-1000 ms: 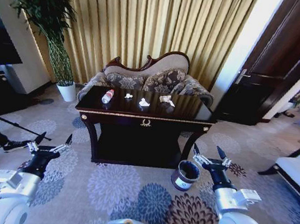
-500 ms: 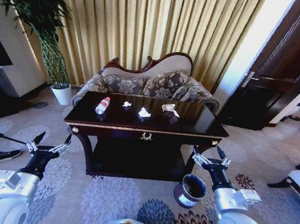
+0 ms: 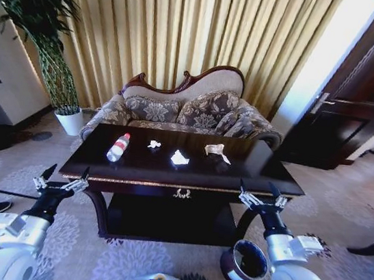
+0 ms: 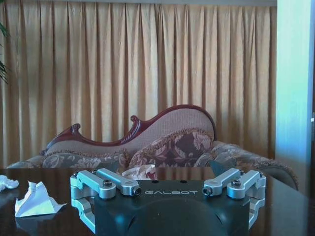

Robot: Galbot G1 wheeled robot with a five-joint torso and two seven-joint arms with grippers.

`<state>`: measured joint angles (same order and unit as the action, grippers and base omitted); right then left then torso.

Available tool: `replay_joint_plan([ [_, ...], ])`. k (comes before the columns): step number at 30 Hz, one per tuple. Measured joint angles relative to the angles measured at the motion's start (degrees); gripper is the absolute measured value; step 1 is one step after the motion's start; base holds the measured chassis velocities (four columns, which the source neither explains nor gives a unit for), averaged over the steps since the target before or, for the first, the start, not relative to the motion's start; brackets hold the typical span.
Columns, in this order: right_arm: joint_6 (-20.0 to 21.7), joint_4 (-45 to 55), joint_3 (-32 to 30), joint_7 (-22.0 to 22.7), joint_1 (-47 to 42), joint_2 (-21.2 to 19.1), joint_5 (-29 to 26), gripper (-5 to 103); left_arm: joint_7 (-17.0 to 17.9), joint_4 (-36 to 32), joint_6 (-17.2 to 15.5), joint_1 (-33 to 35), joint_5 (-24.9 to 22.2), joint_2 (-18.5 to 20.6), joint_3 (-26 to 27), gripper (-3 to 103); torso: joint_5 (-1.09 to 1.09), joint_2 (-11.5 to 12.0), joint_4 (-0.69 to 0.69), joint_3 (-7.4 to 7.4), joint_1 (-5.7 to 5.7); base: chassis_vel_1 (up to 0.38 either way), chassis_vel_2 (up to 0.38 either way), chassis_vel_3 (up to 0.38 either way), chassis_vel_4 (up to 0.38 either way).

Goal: Move to the front of the table and place the trash on the table into the trash bin.

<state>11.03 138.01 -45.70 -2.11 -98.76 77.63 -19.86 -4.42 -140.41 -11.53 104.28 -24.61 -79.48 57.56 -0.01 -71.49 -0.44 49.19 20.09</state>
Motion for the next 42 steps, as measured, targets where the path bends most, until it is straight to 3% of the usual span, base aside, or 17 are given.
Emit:
replay_joint_plan([
  [3, 1.31, -0.40, 0.10, 0.31, 1.04, -1.15, -1.48, 100, 0.41, -0.05, -0.02, 0.02, -0.61, 0.09, -0.01, 100, 0.01, -0.01, 0.00, -0.01, -0.02, 0.000, 0.000, 0.000, 0.000],
  [7, 6.05, -0.75, 1.13, 4.27, 4.26, -4.02, -6.39, 100, 1.59, -0.72, -0.09, 0.22, -1.54, 0.32, 0.02, 100, 0.00, -0.06, 0.00, -0.04, -0.11, 0.018, -0.023, -0.018, 0.027],
  [10, 11.67, -2.20, 1.75, 7.01, 9.04, -7.82, -11.59, 100, 2.72, -1.89, -0.20, 0.65, -1.64, 0.91, 0.16, 100, 0.02, -0.06, 0.01, -0.04, -0.11, 0.012, -0.014, -0.014, 0.018],
  [14, 14.74, -6.84, 2.52, 7.78, 14.54, -11.92, -14.32, 100, 3.48, -2.81, -0.66, 1.44, -1.66, 1.76, 0.40, 100, 0.02, -0.03, 0.01, -0.01, -0.06, 0.000, 0.000, 0.000, 0.000],
  [21, 16.86, -15.68, 5.09, 8.46, 24.17, -15.94, -19.34, 100, 4.95, -2.84, -2.89, 1.61, -1.59, 1.79, -0.88, 100, 0.00, -0.02, 0.01, -0.01, -0.05, 0.000, 0.000, 0.000, 0.000],
  [28, 17.85, -23.34, 12.76, 8.61, 35.02, -18.89, -21.01, 100, 5.83, -2.91, -4.18, 2.32, 0.36, 1.18, -3.05, 100, 0.00, -0.02, 0.00, -0.01, -0.04, 0.000, 0.000, 0.000, 0.000],
  [42, 17.88, -36.13, 26.97, 9.41, 50.46, -17.58, -19.03, 100, 6.01, -2.91, -4.11, 2.85, 0.17, 1.38, -1.09, 100, 0.00, -0.02, 0.00, -0.01, -0.05, 0.000, 0.000, 0.000, 0.000],
])
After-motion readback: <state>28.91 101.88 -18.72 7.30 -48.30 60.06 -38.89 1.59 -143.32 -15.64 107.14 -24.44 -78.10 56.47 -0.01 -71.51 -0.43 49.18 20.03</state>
